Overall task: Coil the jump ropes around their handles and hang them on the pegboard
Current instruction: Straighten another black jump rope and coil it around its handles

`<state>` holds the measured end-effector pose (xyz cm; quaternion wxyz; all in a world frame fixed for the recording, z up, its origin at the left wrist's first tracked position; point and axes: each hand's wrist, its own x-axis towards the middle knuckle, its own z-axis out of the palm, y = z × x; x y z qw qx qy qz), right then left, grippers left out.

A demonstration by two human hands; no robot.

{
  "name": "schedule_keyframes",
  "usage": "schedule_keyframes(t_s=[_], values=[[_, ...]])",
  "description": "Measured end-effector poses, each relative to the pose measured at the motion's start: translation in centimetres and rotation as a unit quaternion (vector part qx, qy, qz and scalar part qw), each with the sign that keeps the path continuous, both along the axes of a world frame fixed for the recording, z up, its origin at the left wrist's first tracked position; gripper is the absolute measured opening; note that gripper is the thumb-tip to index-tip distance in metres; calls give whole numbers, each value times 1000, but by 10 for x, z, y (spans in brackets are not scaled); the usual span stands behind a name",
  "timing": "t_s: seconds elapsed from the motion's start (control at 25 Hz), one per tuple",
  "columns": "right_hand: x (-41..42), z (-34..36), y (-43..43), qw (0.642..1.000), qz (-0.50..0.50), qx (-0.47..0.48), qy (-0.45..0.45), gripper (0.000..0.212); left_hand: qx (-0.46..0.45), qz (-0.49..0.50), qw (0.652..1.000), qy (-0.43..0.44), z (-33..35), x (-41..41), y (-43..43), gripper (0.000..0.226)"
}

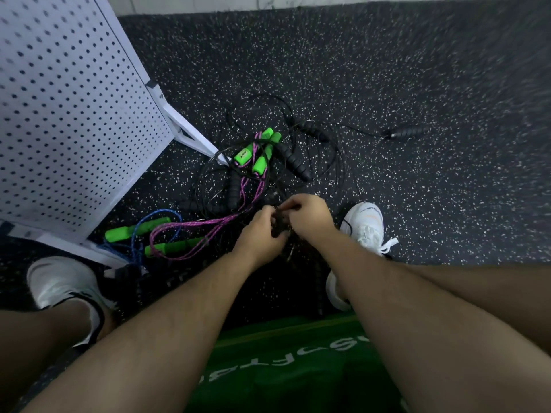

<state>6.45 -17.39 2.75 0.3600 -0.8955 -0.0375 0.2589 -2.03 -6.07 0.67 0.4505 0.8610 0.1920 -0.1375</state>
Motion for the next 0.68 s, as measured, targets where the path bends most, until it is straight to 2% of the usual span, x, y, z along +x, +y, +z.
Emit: schedule_keyframes(t_s=[0.12,0.2,0.28,0.44,0.68], values=[[12,52,15,999,-6,48,-15,10,-71,71,991,-92,39,14,4,30],[15,90,23,996,-11,82,-33,9,-66,98,985,-123,65,22,11,29],[17,129,28,992,-18,115,-39,10,-46,97,984,-141,96,25,19,29],[18,204,33,985,-27,169,-14,12,-86,86,977,-177,156,21,26,12],[19,307,37,983,21,170,-74,7,33,2,983,-181,238,28,43,26]])
